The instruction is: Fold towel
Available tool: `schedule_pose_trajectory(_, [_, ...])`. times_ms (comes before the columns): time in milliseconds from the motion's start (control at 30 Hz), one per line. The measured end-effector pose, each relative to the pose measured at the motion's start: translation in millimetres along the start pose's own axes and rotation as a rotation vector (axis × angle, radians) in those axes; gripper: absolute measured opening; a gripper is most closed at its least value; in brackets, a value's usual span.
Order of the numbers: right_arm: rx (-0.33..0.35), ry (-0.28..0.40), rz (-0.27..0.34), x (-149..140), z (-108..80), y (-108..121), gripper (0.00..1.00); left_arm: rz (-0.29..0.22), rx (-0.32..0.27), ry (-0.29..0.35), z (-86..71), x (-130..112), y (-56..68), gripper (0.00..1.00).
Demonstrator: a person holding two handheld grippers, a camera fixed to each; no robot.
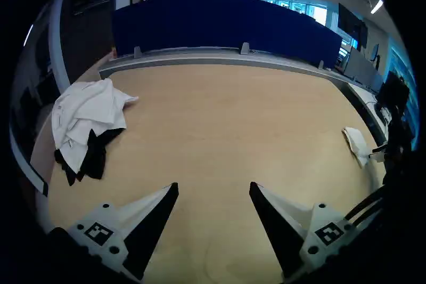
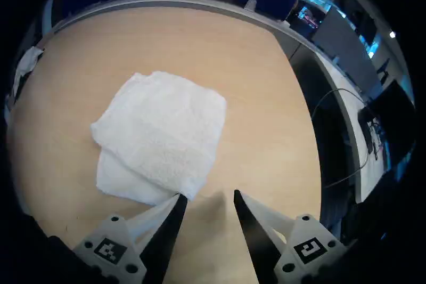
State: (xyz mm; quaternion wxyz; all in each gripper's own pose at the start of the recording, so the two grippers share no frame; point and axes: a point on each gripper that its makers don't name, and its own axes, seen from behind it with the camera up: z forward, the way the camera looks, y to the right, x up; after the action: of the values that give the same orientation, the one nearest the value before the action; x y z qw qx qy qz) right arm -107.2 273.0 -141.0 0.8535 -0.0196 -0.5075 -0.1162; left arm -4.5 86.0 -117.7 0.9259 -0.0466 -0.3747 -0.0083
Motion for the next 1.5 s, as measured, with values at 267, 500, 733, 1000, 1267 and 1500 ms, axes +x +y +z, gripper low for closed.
schedule_pose_trajectory(267, [-0.007, 0.0, -0.001, -1.5, -2.6, 3.3, 0.73, 0.006, -0.008, 0.002, -1.1, 2.0, 4.9, 0.99])
schedule_pose_trajectory(500, [-0.007, 0.005, -0.009, -0.4, -7.8, 2.9, 0.72, 0.004, -0.008, 0.004, -0.6, 3.1, 4.2, 1.0])
schedule_pose_trajectory(733, [-0.004, 0.015, -0.011, 2.2, -13.7, 1.0, 0.73, 0.001, -0.009, 0.008, 0.3, 4.9, 1.8, 1.0])
schedule_pose_trajectory(1000, [-0.007, 0.027, -0.013, 5.9, -19.4, -0.5, 0.73, 0.001, -0.011, 0.009, 0.6, 4.2, 0.7, 1.0])
schedule_pose_trajectory(1267, [0.021, 0.05, -0.02, 12.4, -22.0, -14.4, 0.75, -0.001, -0.011, 0.01, 0.0, 4.3, -1.5, 0.99])
schedule_pose_trajectory(1500, [0.061, 0.081, -0.035, 27.9, -21.4, -41.8, 0.75, -0.003, -0.011, 0.012, -1.2, 6.3, -2.8, 0.99])
